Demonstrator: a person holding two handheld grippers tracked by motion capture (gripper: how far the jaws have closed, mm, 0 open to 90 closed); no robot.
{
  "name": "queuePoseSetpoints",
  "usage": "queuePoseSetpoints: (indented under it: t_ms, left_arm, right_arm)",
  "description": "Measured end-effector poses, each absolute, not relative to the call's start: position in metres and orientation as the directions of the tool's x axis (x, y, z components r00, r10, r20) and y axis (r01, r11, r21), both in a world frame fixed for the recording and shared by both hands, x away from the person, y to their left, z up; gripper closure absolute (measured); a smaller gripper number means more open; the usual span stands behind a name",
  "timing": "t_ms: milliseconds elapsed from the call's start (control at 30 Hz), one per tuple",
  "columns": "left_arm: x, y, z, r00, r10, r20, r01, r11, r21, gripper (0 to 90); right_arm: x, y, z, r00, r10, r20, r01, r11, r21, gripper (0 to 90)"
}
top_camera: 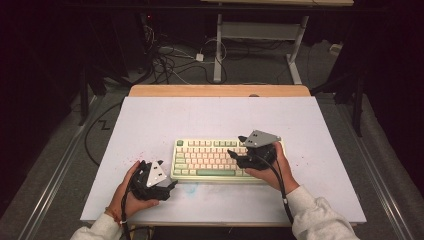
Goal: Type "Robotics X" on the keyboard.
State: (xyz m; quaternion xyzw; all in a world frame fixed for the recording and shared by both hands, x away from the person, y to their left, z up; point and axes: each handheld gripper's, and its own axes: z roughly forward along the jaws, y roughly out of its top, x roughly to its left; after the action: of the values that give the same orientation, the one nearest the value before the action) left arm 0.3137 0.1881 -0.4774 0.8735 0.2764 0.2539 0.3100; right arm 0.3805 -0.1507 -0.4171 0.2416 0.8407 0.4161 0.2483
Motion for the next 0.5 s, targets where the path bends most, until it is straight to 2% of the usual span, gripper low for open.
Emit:
queuePoseSetpoints:
  t_ms: [233, 500]
  left_arm:
    - [0.313, 0.189, -0.475, 0.717, 0.648, 0.256, 0.327, -0.637, 0.698, 19.6]
    - [0.311, 0.192, -0.470, 0.710, 0.663, 0.238, 0.323, -0.607, 0.726, 21.2]
  right_arm:
    - [0.371, -0.157, -0.413, -0.732, 0.635, -0.247, 0.174, 0.525, 0.833, 29.7]
    - [0.362, -0.167, -0.415, -0.712, 0.651, -0.264, 0.175, 0.529, 0.831, 26.9]
